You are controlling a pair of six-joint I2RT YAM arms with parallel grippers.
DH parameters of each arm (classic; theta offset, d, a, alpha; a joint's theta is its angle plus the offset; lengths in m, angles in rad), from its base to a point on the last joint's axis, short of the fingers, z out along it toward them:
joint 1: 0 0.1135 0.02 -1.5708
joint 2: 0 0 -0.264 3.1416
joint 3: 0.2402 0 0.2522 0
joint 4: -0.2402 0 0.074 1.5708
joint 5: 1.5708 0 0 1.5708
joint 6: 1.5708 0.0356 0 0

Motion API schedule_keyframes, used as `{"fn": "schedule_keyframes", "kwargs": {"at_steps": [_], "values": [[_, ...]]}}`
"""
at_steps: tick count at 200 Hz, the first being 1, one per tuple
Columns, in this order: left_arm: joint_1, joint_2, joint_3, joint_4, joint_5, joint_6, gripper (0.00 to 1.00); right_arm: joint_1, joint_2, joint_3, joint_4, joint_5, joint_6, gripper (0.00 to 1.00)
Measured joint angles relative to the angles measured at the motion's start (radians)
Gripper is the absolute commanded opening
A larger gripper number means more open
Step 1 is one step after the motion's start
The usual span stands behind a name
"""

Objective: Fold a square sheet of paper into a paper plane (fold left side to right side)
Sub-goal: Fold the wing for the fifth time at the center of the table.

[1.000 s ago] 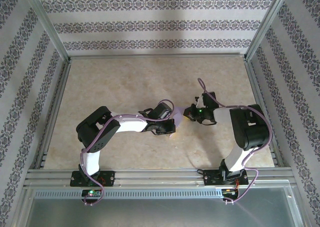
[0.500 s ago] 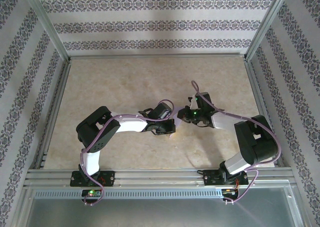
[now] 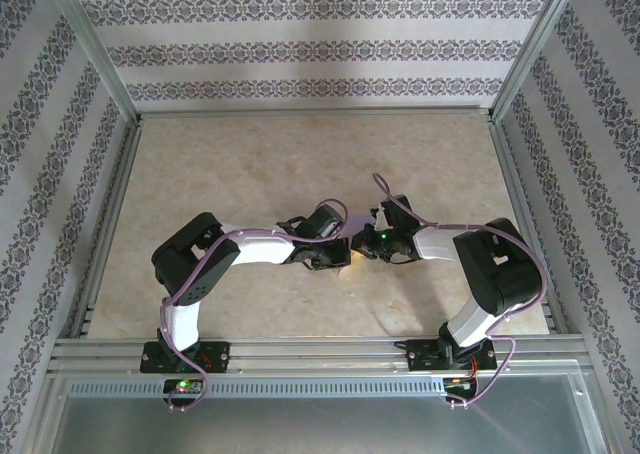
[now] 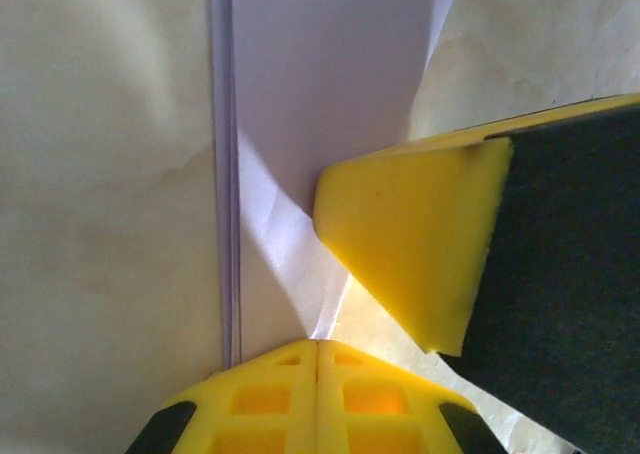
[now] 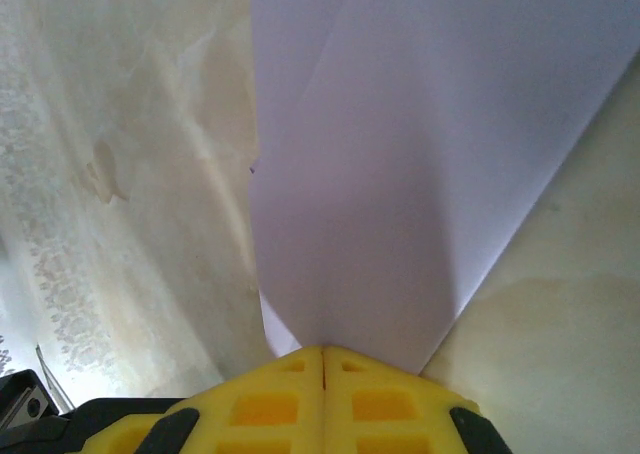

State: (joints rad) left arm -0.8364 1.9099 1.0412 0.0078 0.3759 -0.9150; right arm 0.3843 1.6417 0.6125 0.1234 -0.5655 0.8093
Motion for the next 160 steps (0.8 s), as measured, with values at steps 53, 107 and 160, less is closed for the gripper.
{"fn": "schedule_keyframes", "kwargs": {"at_steps": [53,107,160], "values": [[0.007,-0.093,0.005,-0.068,0.035,0.014,0.06,0.000,0.003,0.000,0.002,-0.004,-0.005,0.00],[0.007,-0.134,0.003,-0.077,0.108,0.014,0.05,0.000,0.007,0.002,0.002,-0.009,-0.016,0.00],[0.007,-0.094,-0.001,-0.077,0.135,0.014,0.05,0.000,0.018,0.012,0.001,-0.019,-0.029,0.00]]}}
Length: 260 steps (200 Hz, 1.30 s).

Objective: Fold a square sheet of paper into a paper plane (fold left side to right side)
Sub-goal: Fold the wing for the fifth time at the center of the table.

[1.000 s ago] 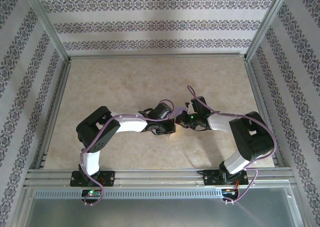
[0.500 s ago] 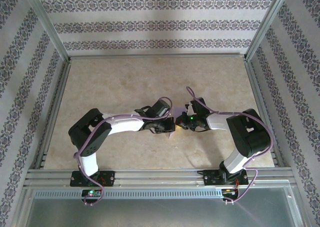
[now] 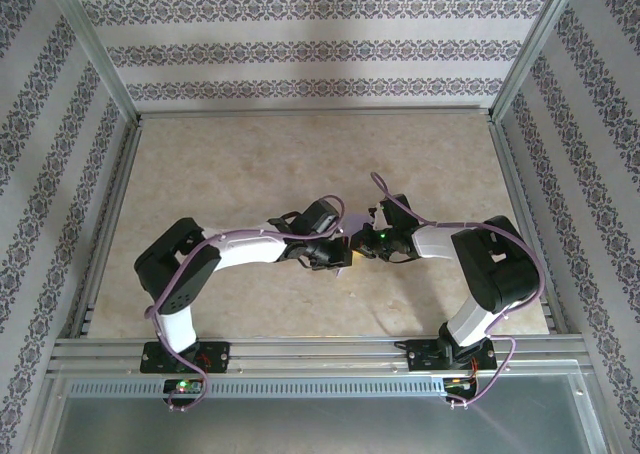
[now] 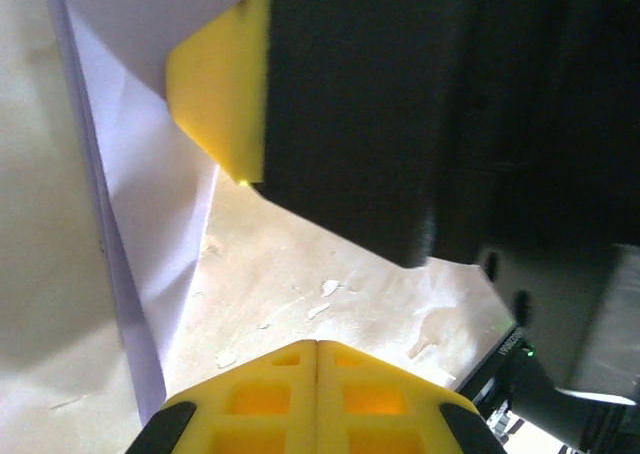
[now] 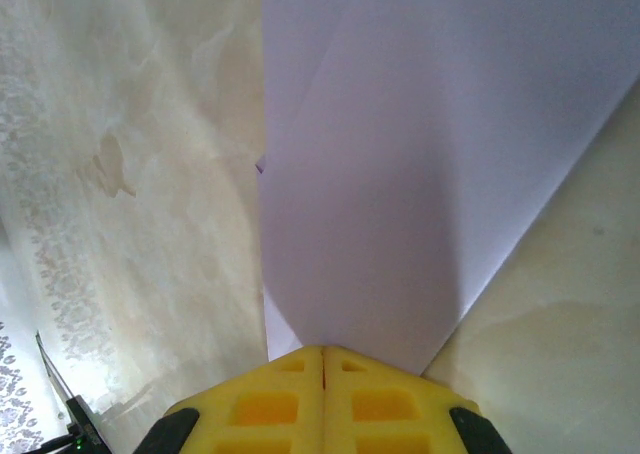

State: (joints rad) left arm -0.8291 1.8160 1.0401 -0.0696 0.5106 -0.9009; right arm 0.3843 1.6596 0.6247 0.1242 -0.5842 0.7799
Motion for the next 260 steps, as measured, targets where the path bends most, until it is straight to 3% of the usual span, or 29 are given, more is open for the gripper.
{"fn": "schedule_keyframes", "kwargs": {"at_steps": [260], "values": [[0.013,0.057,-0.016,-0.002,0.002,0.000,0.05,0.006,0.004,0.017,-0.031,0.008,-0.029,0.00]]}}
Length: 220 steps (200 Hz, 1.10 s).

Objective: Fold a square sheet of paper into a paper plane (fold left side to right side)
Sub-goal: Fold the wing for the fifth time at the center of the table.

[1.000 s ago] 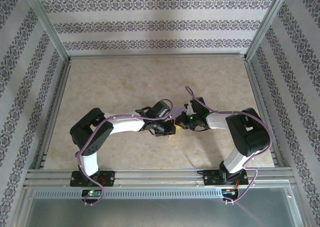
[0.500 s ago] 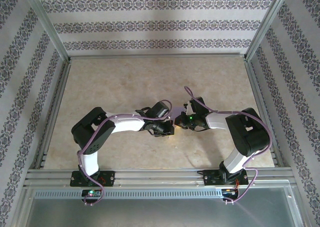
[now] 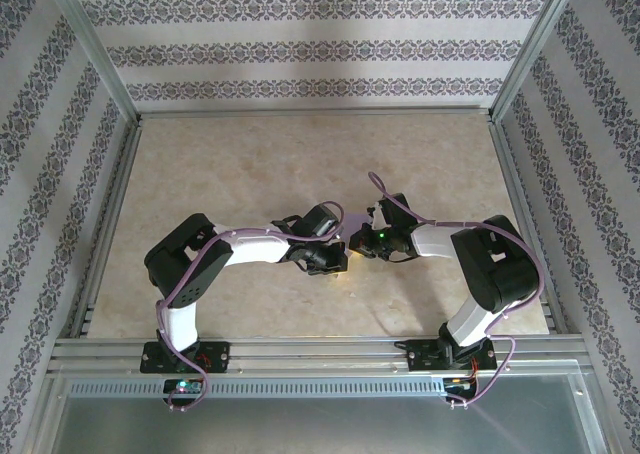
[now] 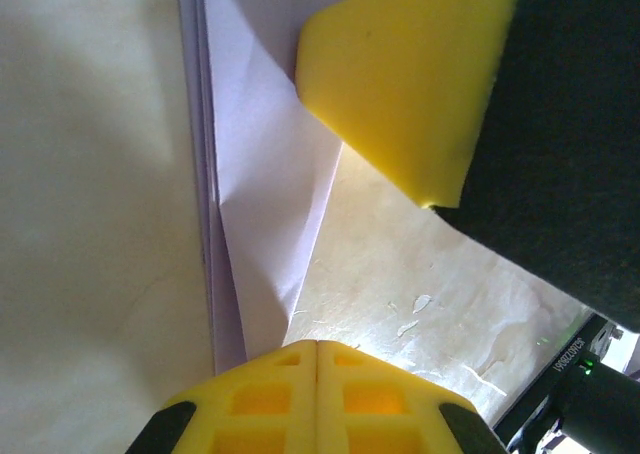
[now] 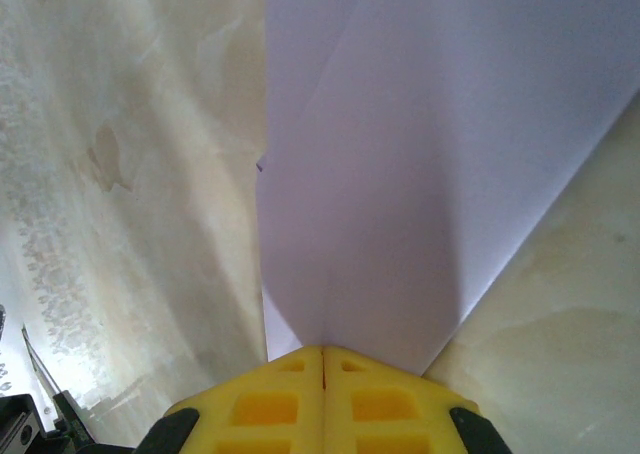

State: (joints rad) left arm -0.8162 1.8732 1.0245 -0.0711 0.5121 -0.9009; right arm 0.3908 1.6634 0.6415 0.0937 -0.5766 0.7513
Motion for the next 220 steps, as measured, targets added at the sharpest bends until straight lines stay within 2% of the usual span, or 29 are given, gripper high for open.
{"fn": "schedule_keyframes", "kwargs": {"at_steps": [121,220], "values": [[0.000,0.000,-0.023,0.016,-0.011,0.000,0.05,0.005,0.000,0.011,-0.022,0.008,-0.021,0.00],[0.006,-0.019,-0.104,0.132,0.004,-0.008,0.05,0.007,0.002,0.018,-0.036,0.007,-0.025,0.00]]}}
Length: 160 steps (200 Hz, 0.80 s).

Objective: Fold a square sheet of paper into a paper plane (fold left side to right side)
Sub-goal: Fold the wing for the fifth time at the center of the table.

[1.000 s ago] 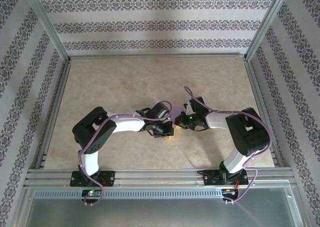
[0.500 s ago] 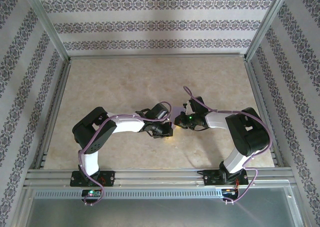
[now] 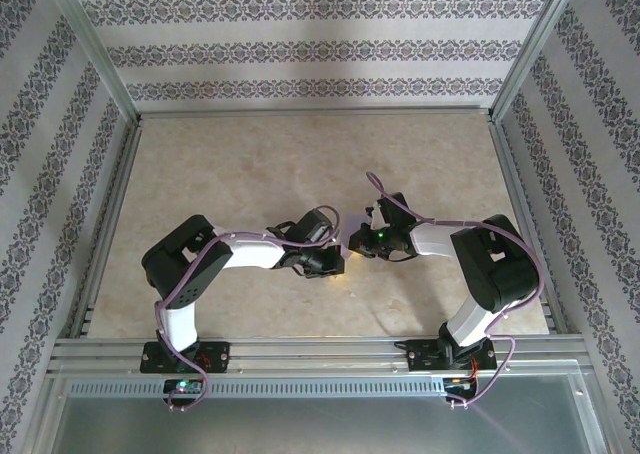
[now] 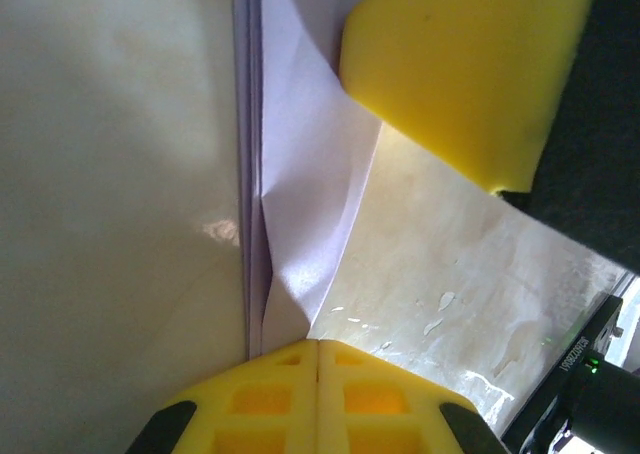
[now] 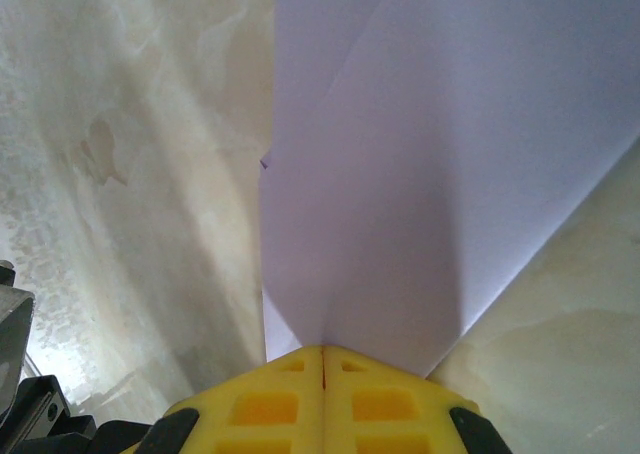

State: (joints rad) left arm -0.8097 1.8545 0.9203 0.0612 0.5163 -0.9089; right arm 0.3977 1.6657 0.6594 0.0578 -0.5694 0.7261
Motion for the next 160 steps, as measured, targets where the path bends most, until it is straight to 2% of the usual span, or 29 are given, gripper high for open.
{"fn": "schedule_keyframes", "kwargs": {"at_steps": [77,160], "values": [[0.000,-0.087,-0.102,0.002,0.000,0.027,0.05,0.013,0.003,0.000,-0.013,-0.023,0.000,0.00],[0.005,-0.234,-0.198,-0.084,-0.002,0.045,0.05,0.012,0.007,0.010,-0.028,-0.026,0.000,0.00]]}}
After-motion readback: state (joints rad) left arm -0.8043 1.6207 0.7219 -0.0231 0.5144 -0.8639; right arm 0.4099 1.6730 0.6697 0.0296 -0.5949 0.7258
